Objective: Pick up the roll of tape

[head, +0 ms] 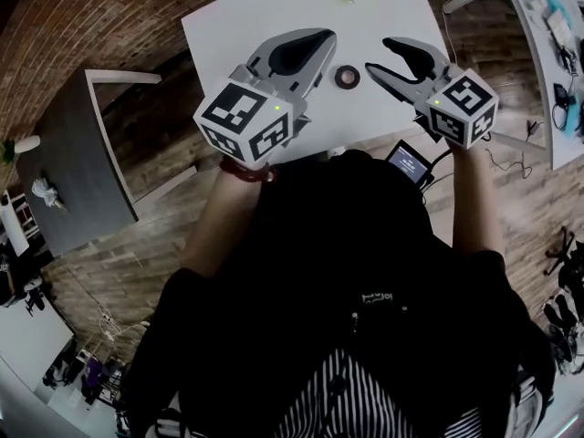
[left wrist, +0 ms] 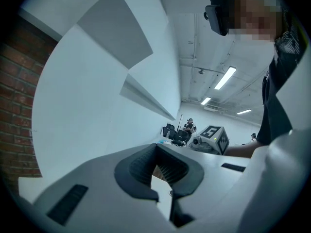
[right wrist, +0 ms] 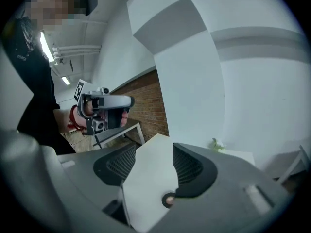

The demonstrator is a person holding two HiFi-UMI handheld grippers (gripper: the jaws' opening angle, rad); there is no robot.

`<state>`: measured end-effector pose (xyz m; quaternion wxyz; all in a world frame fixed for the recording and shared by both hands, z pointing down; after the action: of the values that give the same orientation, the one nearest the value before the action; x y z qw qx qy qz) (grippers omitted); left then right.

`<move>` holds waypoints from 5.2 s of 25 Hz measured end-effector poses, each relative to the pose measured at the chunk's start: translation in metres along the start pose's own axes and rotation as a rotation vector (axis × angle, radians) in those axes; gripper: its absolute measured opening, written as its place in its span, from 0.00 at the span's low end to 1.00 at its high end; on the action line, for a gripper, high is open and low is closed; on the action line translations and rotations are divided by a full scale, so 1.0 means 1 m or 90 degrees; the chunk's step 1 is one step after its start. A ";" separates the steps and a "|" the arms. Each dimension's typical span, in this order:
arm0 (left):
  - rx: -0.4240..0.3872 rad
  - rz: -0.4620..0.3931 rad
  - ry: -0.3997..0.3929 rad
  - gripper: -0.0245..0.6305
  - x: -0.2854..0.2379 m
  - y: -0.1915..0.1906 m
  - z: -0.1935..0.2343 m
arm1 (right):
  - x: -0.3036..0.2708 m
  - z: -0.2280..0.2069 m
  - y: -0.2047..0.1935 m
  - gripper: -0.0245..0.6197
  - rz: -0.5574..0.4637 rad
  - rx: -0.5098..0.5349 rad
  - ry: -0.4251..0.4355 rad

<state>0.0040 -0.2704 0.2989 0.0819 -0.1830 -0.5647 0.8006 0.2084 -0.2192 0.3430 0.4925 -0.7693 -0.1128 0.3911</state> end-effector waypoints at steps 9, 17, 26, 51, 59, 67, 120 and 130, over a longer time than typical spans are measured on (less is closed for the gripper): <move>0.057 -0.020 0.054 0.04 0.039 -0.015 0.042 | -0.059 -0.018 -0.022 0.48 0.111 -0.008 0.001; 0.086 -0.018 0.088 0.04 0.063 -0.032 0.069 | -0.089 -0.032 -0.044 0.54 0.170 -0.026 -0.019; 0.118 -0.016 0.122 0.04 0.088 -0.050 0.089 | -0.124 -0.035 -0.078 0.58 0.250 -0.029 -0.014; 0.161 0.002 0.120 0.04 0.109 -0.076 0.118 | -0.184 -0.054 -0.192 0.60 0.454 -0.032 -0.051; 0.164 0.016 0.110 0.04 0.102 -0.081 0.119 | -0.194 -0.059 -0.204 0.60 0.477 -0.028 -0.054; 0.168 0.021 0.116 0.04 0.101 -0.081 0.122 | -0.204 -0.063 -0.219 0.62 0.512 -0.022 -0.071; 0.115 0.054 0.162 0.04 0.098 -0.093 0.000 | -0.160 -0.085 -0.225 0.58 0.403 -0.121 -0.012; 0.078 0.049 0.131 0.04 0.066 -0.087 -0.029 | -0.060 -0.050 -0.154 0.58 0.231 -0.120 0.036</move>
<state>-0.0520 -0.1921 0.3578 0.1197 -0.2806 -0.4958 0.8131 0.2369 -0.2109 0.5137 0.3425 -0.8304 0.0051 0.4395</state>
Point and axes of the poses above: the fingertips, and each gripper's own axes: x backward along the fingers, z to its left, y out of its top, the point moved 9 cm from there along x, backward along the fingers, and after that the axes turned 4 degrees about z, right-handed, at the moved point
